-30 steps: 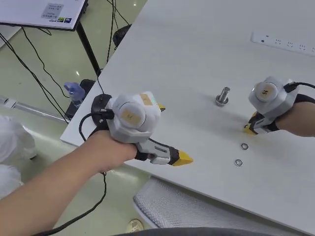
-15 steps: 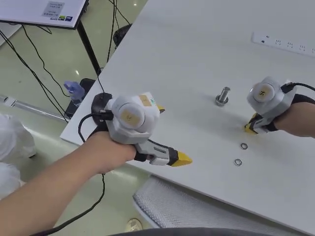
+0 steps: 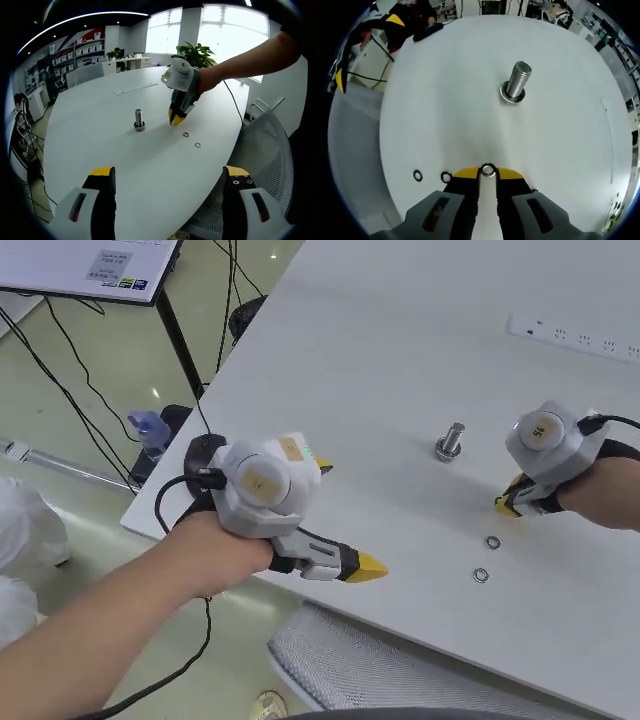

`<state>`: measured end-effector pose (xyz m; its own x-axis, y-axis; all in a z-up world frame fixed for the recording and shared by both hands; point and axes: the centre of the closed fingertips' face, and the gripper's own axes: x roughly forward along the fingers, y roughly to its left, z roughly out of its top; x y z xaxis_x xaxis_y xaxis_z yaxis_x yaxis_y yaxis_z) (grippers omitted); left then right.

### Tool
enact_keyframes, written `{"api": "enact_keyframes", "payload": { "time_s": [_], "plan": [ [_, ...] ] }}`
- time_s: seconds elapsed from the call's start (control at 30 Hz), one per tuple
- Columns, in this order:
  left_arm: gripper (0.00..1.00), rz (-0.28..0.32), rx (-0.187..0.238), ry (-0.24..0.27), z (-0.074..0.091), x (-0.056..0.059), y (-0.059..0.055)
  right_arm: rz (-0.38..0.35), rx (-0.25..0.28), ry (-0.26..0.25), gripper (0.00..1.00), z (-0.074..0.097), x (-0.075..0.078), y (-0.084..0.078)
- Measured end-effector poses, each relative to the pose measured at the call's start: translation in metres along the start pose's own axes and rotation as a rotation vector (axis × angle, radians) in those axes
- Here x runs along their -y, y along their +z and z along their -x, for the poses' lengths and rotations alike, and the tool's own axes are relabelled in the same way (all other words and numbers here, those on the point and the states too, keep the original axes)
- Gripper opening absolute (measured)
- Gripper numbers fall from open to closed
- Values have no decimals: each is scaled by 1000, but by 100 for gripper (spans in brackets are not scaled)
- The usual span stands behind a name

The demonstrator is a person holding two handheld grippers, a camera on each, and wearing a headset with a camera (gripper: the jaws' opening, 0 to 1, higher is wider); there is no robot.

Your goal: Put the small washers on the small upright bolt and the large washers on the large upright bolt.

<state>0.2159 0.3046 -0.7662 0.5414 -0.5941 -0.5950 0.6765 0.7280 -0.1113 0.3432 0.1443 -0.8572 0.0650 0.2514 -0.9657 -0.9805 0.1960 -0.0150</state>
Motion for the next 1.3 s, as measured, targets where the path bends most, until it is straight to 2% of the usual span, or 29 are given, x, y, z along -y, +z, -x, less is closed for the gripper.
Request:
{"api": "enact_keyframes", "payload": {
  "time_s": [0.1, 0.2, 0.33, 0.5, 0.7, 0.93, 1.0, 1.3],
  "plan": [
    [87, 16, -11, -9, 0, 2, -3, -5, 3, -4, 13, 8, 1, -1],
    [87, 5, 9, -11, 0, 2, 0, -11, 6, -5, 13, 15, 1, -5],
    [88, 21, -14, -5, 0, 1, -3, -30, 8, -11, 13, 22, 2, -15],
    [88, 3, 7, -5, -1, 0, 2, -65, 23, -13, 13, 32, 2, -27],
    [88, -4, -6, -6, -3, 0, 1, -89, 24, -22, 13, 42, 6, -40],
    [88, -3, -2, -1, -5, 0, 4, -113, 17, -43, 13, 50, 18, -55],
    [89, 9, -2, -3, -5, 1, 5, -118, 20, -48, 13, 53, 21, -56],
    [88, -5, -4, -1, -6, 4, 6, -108, 18, -71, 13, 60, 41, -54]
  ]
}}
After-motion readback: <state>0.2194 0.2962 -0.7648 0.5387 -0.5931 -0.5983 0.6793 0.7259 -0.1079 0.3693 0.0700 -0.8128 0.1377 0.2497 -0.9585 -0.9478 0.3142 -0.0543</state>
